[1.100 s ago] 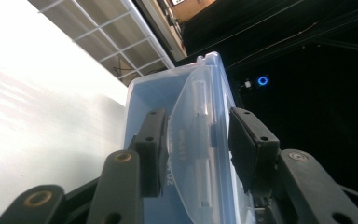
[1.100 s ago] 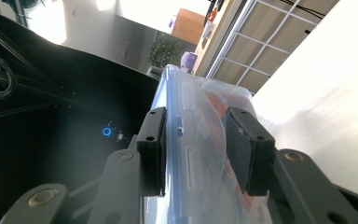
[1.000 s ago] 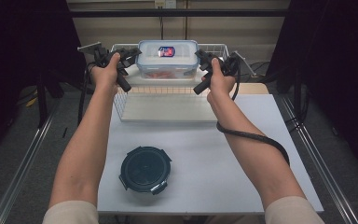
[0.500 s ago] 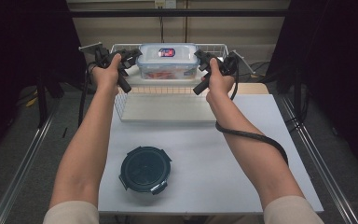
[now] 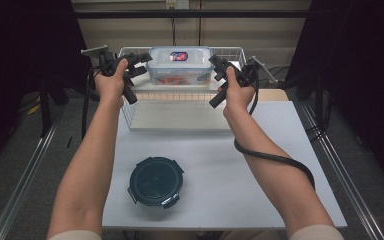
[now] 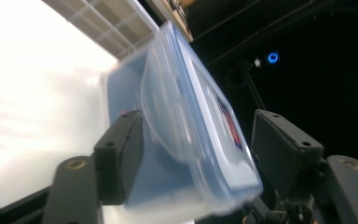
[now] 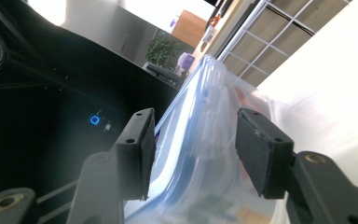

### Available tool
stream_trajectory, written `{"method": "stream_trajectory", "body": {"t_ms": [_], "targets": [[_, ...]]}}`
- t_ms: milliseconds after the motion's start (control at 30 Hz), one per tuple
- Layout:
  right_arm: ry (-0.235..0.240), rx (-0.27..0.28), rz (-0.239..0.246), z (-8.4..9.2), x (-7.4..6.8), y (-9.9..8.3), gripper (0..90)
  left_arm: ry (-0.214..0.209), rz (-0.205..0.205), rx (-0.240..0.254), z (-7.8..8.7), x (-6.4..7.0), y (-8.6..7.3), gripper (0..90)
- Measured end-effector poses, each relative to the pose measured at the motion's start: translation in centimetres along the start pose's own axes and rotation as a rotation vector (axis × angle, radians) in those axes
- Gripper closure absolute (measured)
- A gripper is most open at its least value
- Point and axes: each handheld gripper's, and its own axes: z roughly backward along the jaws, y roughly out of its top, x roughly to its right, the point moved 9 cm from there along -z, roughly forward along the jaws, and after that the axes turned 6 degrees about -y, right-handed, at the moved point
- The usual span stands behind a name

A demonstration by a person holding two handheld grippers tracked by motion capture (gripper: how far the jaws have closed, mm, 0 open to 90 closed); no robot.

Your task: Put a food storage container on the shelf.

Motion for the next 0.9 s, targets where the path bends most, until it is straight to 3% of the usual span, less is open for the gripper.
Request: {"method": "stream_trajectory", "body": {"t_ms": [300,567,633,733,900], "targets": [[0.033,-0.008,0.014,2.4,-0.2,-0.9,38.8,-0.054,-0.018,0.005,1.0,1.9,-1.6,25.1],[0.069,-0.037,0.023,4.2,0.0,-2.1,32.9,-0.047,-0.041,-0.013,2.5,2.1,-3.1,19.4],[0.072,-0.055,0.034,4.7,0.2,-2.7,31.5,-0.030,-0.058,-0.020,3.0,1.8,-3.6,17.7],[0.076,-0.074,0.025,5.2,0.7,-3.4,30.5,-0.036,-0.047,-0.030,3.5,1.6,-4.2,16.0],[0.072,-0.096,0.038,5.8,1.6,-4.2,28.8,-0.026,-0.066,-0.047,4.1,1.2,-5.2,14.3]]}}
